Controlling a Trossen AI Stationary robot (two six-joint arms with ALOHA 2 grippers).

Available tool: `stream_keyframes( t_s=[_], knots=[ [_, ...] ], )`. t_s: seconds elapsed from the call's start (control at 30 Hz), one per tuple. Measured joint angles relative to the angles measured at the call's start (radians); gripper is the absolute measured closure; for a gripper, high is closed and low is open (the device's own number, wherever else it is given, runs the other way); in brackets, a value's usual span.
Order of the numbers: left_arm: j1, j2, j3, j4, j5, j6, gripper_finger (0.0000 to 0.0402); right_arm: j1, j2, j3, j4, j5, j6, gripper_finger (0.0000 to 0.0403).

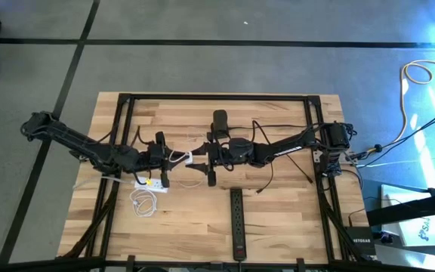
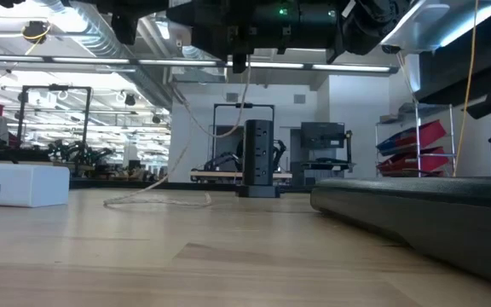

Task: Insert USB
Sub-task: Insert the pink USB cable into the white USB adapter

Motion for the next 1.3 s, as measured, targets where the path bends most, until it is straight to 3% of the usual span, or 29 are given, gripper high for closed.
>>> stream_keyframes(
  t_s=[0.57,1.3],
  knots=[
    [0.0,0.0,-0.002,-0.084,-0.013,-0.05,0.0401,-0.014,0.0,0.0,-0.098,-0.001,-0.027,0.0236],
    [0.0,0.0,0.0,-0.102,0.004,-0.072,0.0401,-0.012,-0.001,0.001,-0.085,-0.001,-0.024,0.0236]
  ],
)
